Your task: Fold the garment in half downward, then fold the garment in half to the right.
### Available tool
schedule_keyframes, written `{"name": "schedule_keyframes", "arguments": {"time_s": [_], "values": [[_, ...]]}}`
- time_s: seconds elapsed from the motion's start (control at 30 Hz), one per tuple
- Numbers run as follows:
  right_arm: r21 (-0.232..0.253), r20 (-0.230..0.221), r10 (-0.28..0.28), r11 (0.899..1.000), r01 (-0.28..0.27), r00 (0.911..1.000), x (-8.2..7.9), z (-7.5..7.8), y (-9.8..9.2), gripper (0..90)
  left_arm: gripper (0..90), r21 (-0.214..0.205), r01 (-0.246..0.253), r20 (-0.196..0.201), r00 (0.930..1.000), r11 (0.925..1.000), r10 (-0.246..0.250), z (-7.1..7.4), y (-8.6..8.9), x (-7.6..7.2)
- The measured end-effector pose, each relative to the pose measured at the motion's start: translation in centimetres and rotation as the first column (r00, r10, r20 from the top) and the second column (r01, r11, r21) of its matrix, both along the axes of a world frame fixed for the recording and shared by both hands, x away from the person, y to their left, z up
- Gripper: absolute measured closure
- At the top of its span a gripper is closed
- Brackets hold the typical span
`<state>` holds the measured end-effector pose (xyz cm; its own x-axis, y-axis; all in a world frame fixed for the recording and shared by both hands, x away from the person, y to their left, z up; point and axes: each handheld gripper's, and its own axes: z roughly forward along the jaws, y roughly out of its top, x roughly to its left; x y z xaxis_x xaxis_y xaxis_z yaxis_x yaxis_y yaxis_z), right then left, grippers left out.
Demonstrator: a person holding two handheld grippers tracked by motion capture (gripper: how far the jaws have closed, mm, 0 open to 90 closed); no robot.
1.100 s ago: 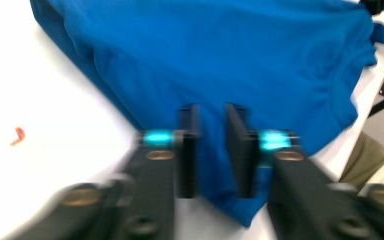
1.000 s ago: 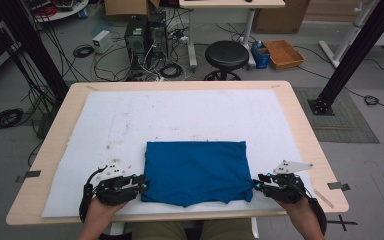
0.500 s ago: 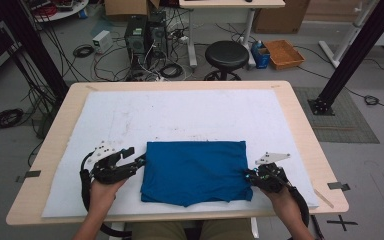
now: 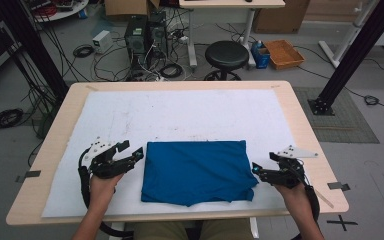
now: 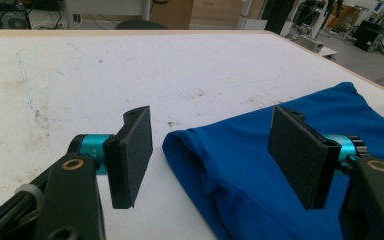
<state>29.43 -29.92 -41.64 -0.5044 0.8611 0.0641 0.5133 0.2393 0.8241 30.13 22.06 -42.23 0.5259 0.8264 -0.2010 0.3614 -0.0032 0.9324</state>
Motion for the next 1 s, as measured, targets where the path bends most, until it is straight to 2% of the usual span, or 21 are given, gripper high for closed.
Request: {"name": "schedule_keyframes", "arguments": {"time_s": [0.07,0.1,0.2,0.27,0.43,0.63,1.0], "values": [[0.0,0.028,0.002,1.0,-0.002,0.9996,0.6,0.6,-0.6,20.9,28.7,0.003,-0.001,0.001,1.0,1.0,0.001,-0.1,0.2,0.0],[-0.008,0.056,0.0,1.0,0.001,0.9984,1.4,1.2,-1.0,20.9,23.4,0.002,-0.004,0.002,1.0,1.0,0.004,-0.2,0.3,0.0],[-0.008,0.076,-0.011,1.0,0.012,0.997,2.2,1.7,-1.1,20.9,22.6,-0.014,-0.02,0.007,0.9998,0.9997,0.02,-0.2,0.7,0.0],[0.002,0.096,-0.023,1.0,0.023,0.9951,2.7,1.6,-1.2,20.9,22.6,-0.002,-0.019,0.01,0.9998,0.9998,0.019,-0.1,0.9,-0.1],[-0.003,0.075,-0.002,1.0,0.003,0.9972,2.6,-0.1,-1.6,20.9,22.6,0.016,-0.013,0.01,0.9999,0.9998,0.013,-0.1,0.8,-0.1],[0.013,0.082,-0.04,0.999,0.039,0.9958,2.3,-0.1,-2.2,20.9,22.6,0.027,-0.003,0.007,1.0,0.9996,0.003,-0.2,0.6,0.0],[0.005,0.083,-0.037,0.999,0.037,0.9958,2.1,-0.3,-1.7,20.9,22.7,0.046,0.006,-0.012,0.9999,0.9989,-0.005,-0.3,0.4,-0.2]]}}
